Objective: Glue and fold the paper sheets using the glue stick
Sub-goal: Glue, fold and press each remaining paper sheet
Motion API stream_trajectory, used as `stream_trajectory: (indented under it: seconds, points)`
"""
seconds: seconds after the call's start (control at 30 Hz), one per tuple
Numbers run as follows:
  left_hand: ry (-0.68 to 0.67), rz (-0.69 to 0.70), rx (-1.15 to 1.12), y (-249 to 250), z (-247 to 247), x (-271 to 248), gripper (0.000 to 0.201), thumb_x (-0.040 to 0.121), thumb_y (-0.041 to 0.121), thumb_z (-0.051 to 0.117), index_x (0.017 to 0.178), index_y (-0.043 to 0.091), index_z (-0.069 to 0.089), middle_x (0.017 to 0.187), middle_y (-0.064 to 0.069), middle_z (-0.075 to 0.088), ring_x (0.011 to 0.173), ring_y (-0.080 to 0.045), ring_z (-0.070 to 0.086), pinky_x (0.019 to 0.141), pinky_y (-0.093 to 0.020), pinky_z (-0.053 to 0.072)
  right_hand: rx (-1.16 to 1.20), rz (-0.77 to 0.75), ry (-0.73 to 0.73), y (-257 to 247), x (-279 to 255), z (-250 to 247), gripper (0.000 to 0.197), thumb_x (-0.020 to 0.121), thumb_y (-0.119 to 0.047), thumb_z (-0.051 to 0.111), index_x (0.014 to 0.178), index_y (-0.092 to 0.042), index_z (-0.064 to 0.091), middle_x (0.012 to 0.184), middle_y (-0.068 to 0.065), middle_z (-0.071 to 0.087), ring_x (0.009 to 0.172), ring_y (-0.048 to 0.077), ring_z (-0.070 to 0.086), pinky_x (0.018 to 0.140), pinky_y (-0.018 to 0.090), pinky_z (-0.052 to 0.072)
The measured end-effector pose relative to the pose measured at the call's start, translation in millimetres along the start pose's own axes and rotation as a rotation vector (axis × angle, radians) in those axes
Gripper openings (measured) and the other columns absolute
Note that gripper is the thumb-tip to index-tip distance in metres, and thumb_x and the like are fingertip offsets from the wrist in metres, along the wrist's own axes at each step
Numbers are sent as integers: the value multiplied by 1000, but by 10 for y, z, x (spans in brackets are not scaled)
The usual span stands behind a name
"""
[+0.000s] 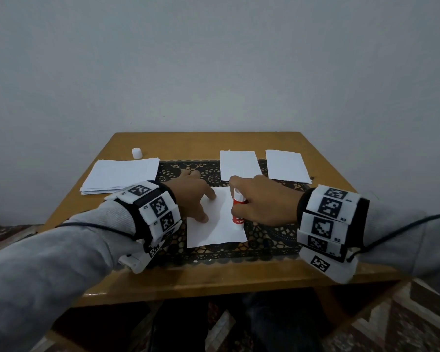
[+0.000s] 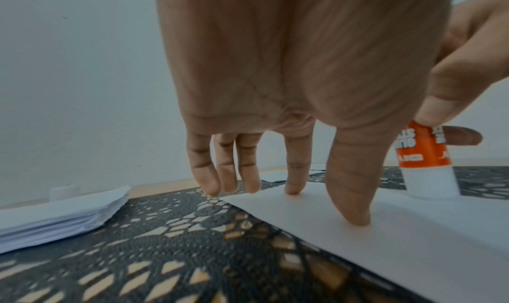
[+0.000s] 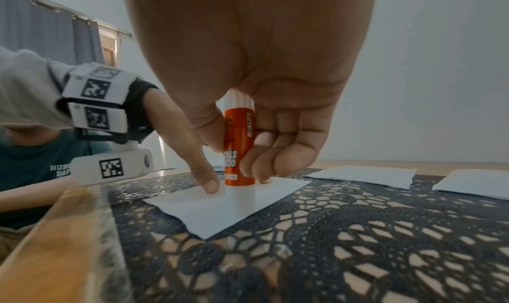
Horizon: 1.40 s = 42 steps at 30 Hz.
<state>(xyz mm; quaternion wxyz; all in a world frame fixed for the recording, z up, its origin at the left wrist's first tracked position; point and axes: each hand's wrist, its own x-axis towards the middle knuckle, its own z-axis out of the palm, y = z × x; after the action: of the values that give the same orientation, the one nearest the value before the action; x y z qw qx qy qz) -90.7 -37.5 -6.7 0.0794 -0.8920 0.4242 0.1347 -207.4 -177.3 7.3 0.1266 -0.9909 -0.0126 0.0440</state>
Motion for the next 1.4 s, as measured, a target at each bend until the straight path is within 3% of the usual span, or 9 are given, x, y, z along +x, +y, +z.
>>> stream_trajectory:
  seconds: [0.2, 0.3, 0.5, 0.73, 0.87, 1.07, 1.23, 1.3, 1.4]
  points:
    - [-29, 9, -105, -37, -30, 56, 61, 79, 48, 71, 133, 30, 49, 129, -5, 43, 120, -25, 40, 99, -36, 37, 74, -45, -57, 2, -99, -32, 19, 91, -30, 56, 96, -14, 50, 86, 3, 60, 74, 20, 56, 71, 41, 51]
    - [-2, -9, -119, -38, 1, 93, 66, 73, 55, 73, 129, 32, 47, 128, -4, 44, 119, -24, 40, 99, -39, 38, 225, -7, -80, 49, -125, -114, 14, 91, -25, 57, 93, -12, 52, 74, 7, 66, 61, 22, 63, 61, 36, 55]
    - [-2, -96, -94, -86, -1, 155, 97, 58, 64, 78, 134, 22, 37, 133, -6, 37, 126, -26, 32, 102, -47, 37, 375, 96, 107, 229, -96, -344, 14, 91, -20, 57, 89, -6, 54, 60, 8, 66, 48, 19, 59, 46, 27, 48]
    - [-55, -77, -148, -108, -36, 183, 79, 63, 58, 79, 121, 20, 39, 121, -2, 48, 113, -21, 35, 92, -39, 39, 425, 130, 151, 391, -98, -319, 12, 90, -19, 57, 89, -8, 52, 62, 12, 67, 49, 22, 59, 49, 32, 50]
    - [-73, -57, -180, -106, -70, 185, 74, 63, 57, 80, 115, 23, 40, 119, 1, 50, 114, -21, 40, 98, -40, 40, 446, 131, 151, 430, -101, -295, 12, 90, -19, 57, 91, -7, 53, 61, 11, 66, 49, 23, 60, 50, 32, 50]
    - [108, -1, -395, -95, -64, 181, 49, 74, 29, 80, 108, 18, 46, 103, 3, 54, 93, -18, 53, 78, -29, 44, 461, 126, 168, 436, -95, -305, 13, 89, -19, 59, 91, -7, 53, 63, 14, 67, 49, 24, 60, 50, 32, 50]
    - [301, 48, -424, -93, -125, 131, 16, 82, 15, 68, 76, 17, 53, 75, 5, 52, 77, -18, 52, 56, -23, 35, 455, 129, 180, 417, -104, -322, 12, 90, -19, 59, 84, -12, 50, 62, 12, 67, 47, 21, 58, 48, 31, 48]
    - [327, 50, -490, -126, -145, 83, 14, 80, 9, 68, 84, 14, 56, 75, 5, 52, 76, -18, 51, 56, -23, 38, 455, 125, 180, 403, -116, -332, 11, 90, -19, 59, 85, -12, 51, 61, 11, 66, 47, 21, 58, 48, 31, 48]
    - [272, 94, -652, -193, -152, -17, 41, 77, -3, 66, 112, 15, 54, 84, -5, 58, 74, -20, 54, 63, -29, 49, 476, 128, 183, 386, -142, -345, 12, 90, -18, 59, 94, -8, 55, 59, 9, 65, 48, 21, 58, 52, 34, 50]
